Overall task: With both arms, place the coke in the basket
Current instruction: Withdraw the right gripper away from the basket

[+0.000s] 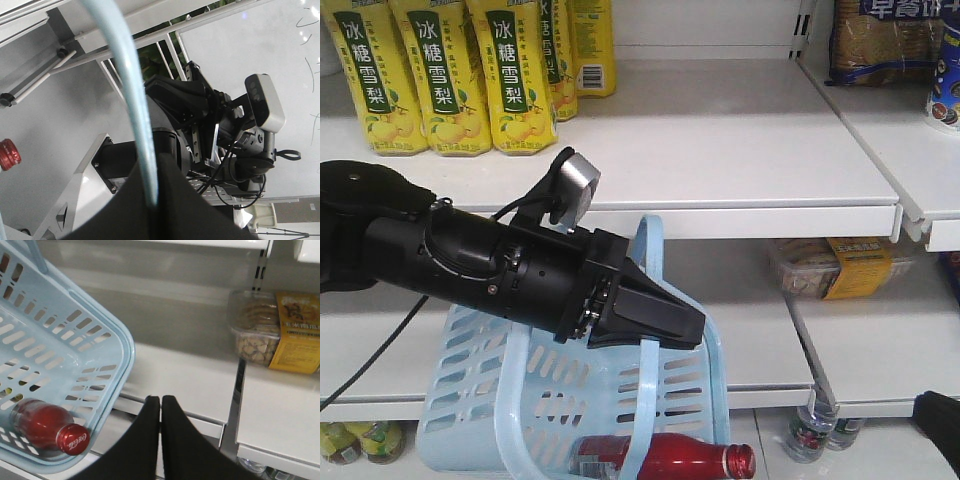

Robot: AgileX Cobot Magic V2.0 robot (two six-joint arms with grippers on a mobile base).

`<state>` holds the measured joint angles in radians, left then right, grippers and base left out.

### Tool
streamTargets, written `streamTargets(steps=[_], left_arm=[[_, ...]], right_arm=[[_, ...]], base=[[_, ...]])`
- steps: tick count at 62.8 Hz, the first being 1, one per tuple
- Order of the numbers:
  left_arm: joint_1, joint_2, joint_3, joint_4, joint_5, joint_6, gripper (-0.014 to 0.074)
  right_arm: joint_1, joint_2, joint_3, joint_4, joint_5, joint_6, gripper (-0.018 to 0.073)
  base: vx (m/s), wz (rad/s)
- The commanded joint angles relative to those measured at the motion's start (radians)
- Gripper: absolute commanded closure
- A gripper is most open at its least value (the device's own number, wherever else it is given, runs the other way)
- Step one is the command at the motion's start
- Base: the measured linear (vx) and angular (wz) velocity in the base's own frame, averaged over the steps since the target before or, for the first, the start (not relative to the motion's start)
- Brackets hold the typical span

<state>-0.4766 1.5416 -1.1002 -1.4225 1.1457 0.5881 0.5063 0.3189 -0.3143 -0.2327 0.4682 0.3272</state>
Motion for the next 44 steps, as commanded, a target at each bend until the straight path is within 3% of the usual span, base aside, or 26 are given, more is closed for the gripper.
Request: streamTargets(steps=[1, 44], left_arm=[[0.001, -0.047, -0.036, -0.125, 0.015, 0.021, 0.0603], [0.002, -0.047, -0.036, -0.125, 0.028, 0.027, 0.0603]], right_arm=[[-0.004, 0.006, -0.028, -0.022, -0.080, 0.004, 0.0564], [-0.004, 0.006, -0.028, -0.022, -0.080, 0.004, 0.0564]], base=[[0.00, 0.00], [0.00, 0.00]])
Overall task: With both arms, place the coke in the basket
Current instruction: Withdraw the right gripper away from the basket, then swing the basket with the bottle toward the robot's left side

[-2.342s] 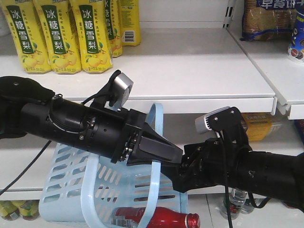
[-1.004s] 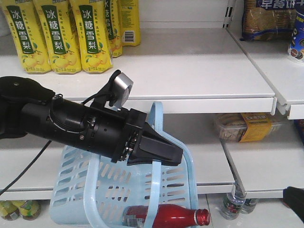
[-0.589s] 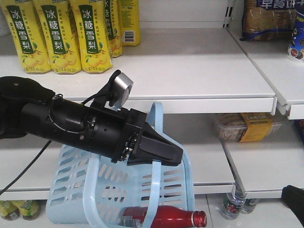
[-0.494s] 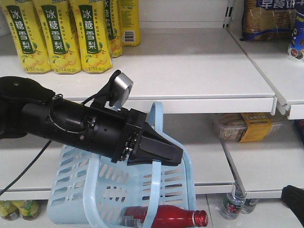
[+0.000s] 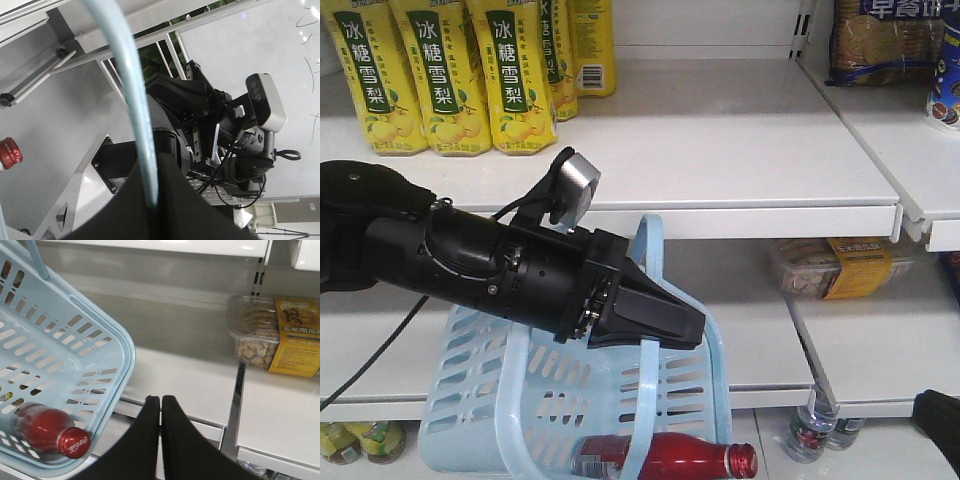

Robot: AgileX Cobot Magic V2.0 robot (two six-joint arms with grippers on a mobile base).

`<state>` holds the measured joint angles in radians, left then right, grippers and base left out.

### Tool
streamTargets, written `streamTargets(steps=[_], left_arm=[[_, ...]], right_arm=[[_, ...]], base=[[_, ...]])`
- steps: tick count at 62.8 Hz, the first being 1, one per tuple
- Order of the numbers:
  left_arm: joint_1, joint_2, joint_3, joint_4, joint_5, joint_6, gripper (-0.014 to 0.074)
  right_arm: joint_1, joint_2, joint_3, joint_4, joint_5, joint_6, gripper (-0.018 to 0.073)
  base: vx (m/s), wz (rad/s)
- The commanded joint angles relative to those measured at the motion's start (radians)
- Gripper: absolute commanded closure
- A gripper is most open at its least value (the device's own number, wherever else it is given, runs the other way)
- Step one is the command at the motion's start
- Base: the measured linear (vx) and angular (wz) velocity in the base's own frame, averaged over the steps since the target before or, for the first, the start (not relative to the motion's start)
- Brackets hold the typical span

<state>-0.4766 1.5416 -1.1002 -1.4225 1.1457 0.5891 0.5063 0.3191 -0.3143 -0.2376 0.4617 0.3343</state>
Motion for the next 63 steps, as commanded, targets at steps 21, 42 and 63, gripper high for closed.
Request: streamTargets(steps=[21, 42, 63], left_arm=[[-0.009, -0.145, -0.036, -0.095, 0.098, 0.171, 0.0603], [-0.009, -0.363, -0.036, 0.078, 0.084, 0.153, 0.0603], [-0.008, -0.500, -0.036, 0.367, -0.093, -0.031, 0.0603]], right_arm=[[-0.004, 0.006, -0.028, -0.017, -0.074, -0.004, 0.0564], [-0.004, 0.006, -0.028, -0.017, -0.070, -0.004, 0.0564], [-0.004, 0.006, -0.028, -0.017, -0.070, -0.004, 0.0564]], base=[[0.00, 0.00], [0.00, 0.00], [0.00, 0.00]])
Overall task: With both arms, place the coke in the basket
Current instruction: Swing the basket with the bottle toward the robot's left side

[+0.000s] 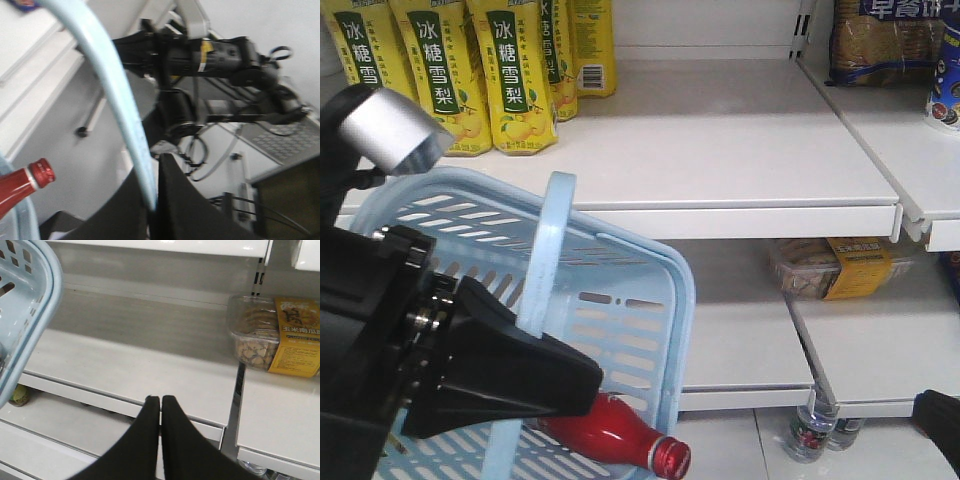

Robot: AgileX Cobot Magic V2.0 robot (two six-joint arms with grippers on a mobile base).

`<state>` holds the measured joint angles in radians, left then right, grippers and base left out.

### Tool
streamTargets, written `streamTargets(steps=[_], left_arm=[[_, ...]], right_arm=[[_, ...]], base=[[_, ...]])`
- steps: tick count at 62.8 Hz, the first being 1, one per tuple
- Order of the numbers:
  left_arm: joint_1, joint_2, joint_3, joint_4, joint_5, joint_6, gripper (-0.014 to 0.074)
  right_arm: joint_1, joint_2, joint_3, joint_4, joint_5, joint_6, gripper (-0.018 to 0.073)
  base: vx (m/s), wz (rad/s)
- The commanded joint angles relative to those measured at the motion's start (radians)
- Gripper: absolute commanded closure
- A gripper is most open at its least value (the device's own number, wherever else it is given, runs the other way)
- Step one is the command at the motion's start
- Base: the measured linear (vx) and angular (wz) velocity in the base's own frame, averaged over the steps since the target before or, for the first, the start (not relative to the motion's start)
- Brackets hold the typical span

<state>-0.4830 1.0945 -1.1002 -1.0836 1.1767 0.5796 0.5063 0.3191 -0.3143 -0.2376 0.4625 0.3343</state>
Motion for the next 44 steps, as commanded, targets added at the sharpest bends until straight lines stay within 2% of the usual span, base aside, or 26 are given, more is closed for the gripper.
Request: streamTargets(steps=[1, 10, 17, 32, 44], left_arm=[[-0.002, -0.059, -0.036, 0.054, -0.138, -0.041, 0.0603], [-0.002, -0.108, -0.026, 0.208, -0.232, -0.154, 0.0603], [-0.002, -0.160, 0.036, 0.283, -0.346, -0.188, 0.0603], [-0.002, -0.316, 0.302, 0.373, -0.678, -0.192, 0.0603], [-0.002, -0.455, 0.530, 0.399, -0.823, -0.192, 0.0603]], right_arm=[[-0.004, 0.006, -0.028, -0.017, -0.071, -0.004, 0.0564], [-0.004, 0.006, -0.028, -0.017, -0.071, -0.004, 0.0564], [-0.004, 0.006, -0.028, -0.017, -0.071, -0.004, 0.0564], [-0.004, 0.006, -0.028, -0.017, -0.071, -0.004, 0.0564], [-0.004, 0.006, -0.028, -0.017, -0.071, -0.004, 0.0564]], base=[[0.00, 0.00], [0.00, 0.00], [0.00, 0.00], [0.00, 0.00], [0.00, 0.00]])
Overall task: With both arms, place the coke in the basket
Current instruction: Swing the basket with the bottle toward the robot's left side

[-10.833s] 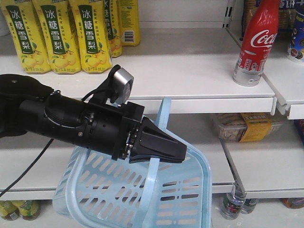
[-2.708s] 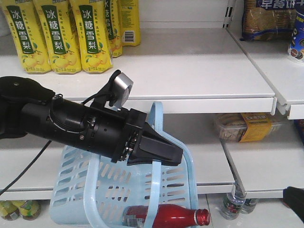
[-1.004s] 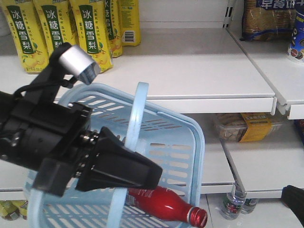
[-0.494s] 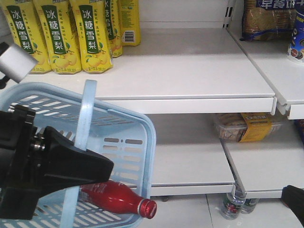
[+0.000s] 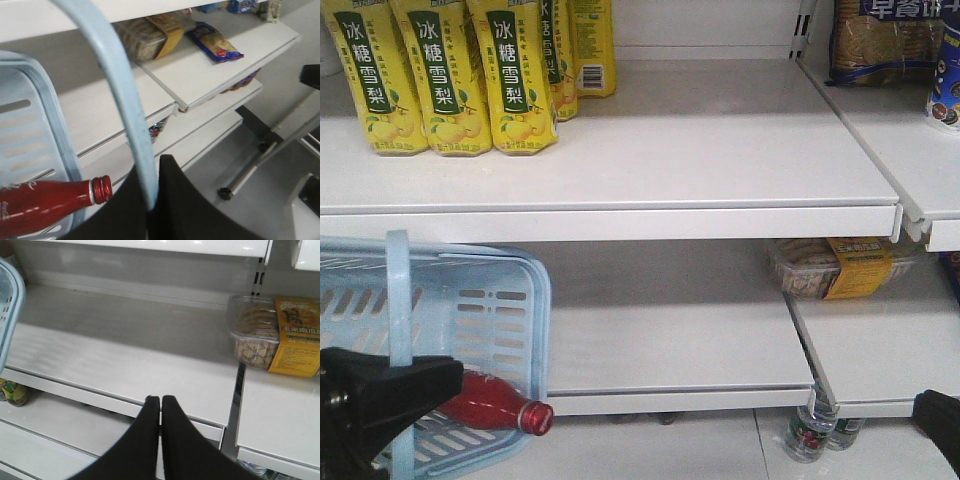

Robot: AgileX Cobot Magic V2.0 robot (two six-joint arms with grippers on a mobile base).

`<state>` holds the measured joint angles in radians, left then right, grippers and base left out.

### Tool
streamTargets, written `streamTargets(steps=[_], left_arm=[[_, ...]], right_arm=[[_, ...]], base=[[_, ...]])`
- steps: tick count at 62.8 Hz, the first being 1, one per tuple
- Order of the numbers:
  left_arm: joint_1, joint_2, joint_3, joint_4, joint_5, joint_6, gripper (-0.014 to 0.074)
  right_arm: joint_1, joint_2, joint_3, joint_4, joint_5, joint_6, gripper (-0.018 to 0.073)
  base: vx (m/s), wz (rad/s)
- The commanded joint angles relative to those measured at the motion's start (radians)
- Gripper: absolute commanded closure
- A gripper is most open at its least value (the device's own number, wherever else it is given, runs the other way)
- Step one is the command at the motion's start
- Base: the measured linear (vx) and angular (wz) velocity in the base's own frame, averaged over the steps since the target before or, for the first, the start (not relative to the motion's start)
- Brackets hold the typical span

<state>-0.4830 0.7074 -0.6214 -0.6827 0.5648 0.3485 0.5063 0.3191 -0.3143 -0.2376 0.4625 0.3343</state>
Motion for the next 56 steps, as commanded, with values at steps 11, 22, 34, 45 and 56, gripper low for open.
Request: streamTargets(steps=[11, 22, 34, 45, 56], left_arm=[[-0.001, -0.168, 0.206, 0.000, -0.295, 0.041, 0.0603], [0.000, -0.287, 0.340, 0.064, -0.361, 0.037, 0.0603], [0.000, -0.415, 0.469, 0.164, -0.377, -0.085, 0.0603], [0.011, -0.522, 0.584, 0.259, -0.411, -0.222, 0.0603], [0.114, -0.629, 0.670, 0.254, -0.416, -0.225, 0.0603]], right_arm=[[-0.004, 0.006, -0.028, -0.017, -0.071, -0.004, 0.0564], [-0.004, 0.006, -0.028, -0.017, -0.071, -0.004, 0.0564], [-0.004, 0.006, -0.028, -0.017, -0.071, -0.004, 0.0564], [-0.004, 0.006, -0.028, -0.017, -0.071, -0.004, 0.0564], [-0.004, 0.006, -0.028, -0.017, -0.071, -0.004, 0.0564]], base=[[0.00, 0.00], [0.00, 0.00], [0.00, 0.00], [0.00, 0.00], [0.00, 0.00]])
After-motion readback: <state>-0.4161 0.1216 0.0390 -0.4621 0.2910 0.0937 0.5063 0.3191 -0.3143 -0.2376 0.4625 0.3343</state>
